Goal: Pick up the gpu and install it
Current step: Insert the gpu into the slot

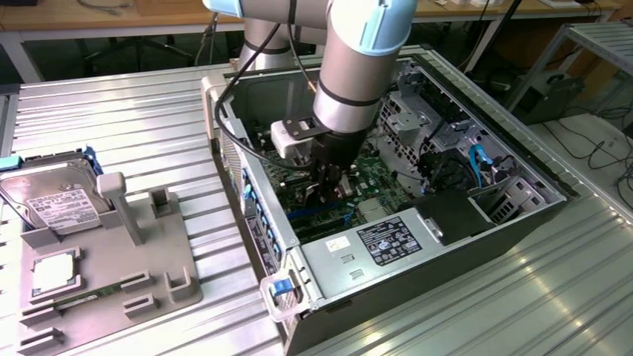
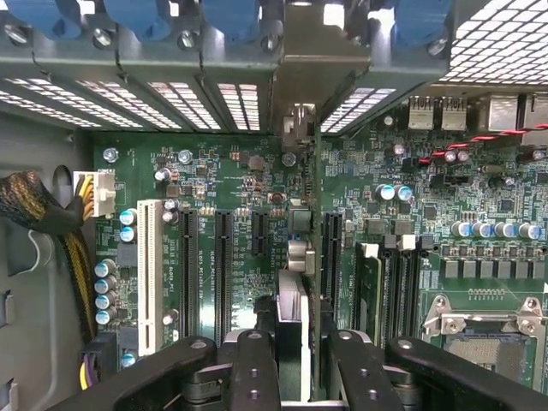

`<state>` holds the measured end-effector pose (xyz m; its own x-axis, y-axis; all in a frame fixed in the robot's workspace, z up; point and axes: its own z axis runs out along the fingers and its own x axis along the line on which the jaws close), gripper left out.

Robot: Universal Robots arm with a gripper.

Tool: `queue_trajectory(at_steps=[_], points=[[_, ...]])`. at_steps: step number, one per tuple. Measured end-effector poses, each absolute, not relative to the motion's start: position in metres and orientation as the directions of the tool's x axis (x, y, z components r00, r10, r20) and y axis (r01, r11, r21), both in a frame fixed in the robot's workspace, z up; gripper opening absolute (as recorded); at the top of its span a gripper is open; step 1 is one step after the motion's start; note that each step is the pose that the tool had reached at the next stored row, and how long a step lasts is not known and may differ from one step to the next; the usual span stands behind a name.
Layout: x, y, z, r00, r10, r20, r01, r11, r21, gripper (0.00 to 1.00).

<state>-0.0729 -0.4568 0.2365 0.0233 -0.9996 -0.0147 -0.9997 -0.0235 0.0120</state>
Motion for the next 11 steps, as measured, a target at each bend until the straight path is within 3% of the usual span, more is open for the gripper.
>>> queue_trajectory(at_steps=[11], points=[[-0.0729, -0.4568, 0.2384, 0.023, -1.0, -0.015, -1.0, -0.023, 0.013, 0.28]])
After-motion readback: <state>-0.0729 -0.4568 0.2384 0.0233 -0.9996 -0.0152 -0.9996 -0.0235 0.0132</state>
